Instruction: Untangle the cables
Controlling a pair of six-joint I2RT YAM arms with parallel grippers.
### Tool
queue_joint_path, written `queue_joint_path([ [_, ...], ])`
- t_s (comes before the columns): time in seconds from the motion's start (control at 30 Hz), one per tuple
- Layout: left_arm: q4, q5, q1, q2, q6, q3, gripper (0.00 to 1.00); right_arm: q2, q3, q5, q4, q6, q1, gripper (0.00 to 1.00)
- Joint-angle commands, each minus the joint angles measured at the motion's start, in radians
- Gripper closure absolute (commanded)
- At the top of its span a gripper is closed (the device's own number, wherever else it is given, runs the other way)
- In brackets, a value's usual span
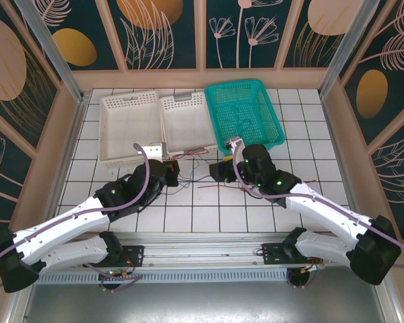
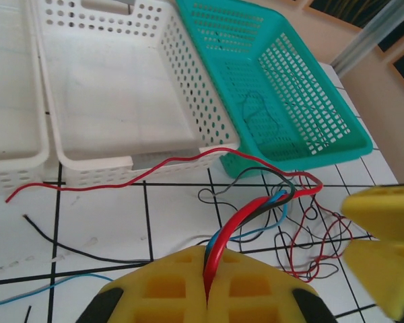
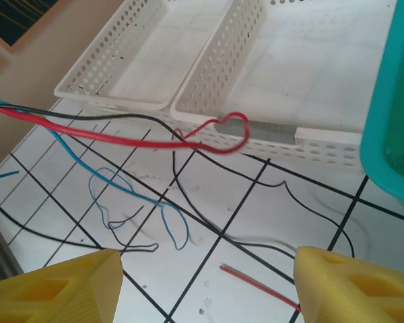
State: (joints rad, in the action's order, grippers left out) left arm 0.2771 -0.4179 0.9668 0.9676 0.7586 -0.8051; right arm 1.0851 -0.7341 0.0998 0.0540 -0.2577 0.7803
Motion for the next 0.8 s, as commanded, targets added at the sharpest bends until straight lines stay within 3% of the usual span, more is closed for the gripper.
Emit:
queue_joint_path([
  [0.0,-0.038,0.050,-0.004,0.006,-0.034,0.003,1.00,0.041,-0.059,-0.110,-0.060,0.085,0.035,0.31],
  [0.2,-0.041,0.072,-0.004,-0.006,-0.040,0.019,1.00,0.127,-0.080,-0.173,-0.132,0.141,0.045,0.32],
  [0.37,-0.047,0.091,-0.003,-0.025,-0.050,0.028,1.00,0.184,-0.100,-0.187,-0.170,0.175,0.045,0.40],
  [0.43,-0.051,0.101,-0.004,-0.033,-0.055,0.033,1.00,0.200,-0.106,-0.169,-0.185,0.185,0.045,0.49],
  [0.6,-0.055,0.118,-0.004,-0.059,-0.068,0.042,1.00,0.197,-0.108,-0.167,-0.191,0.191,0.047,0.82],
  [0.77,-0.047,0.130,-0.004,-0.083,-0.077,0.065,1.00,0.128,-0.072,-0.166,-0.212,0.194,0.048,0.98],
])
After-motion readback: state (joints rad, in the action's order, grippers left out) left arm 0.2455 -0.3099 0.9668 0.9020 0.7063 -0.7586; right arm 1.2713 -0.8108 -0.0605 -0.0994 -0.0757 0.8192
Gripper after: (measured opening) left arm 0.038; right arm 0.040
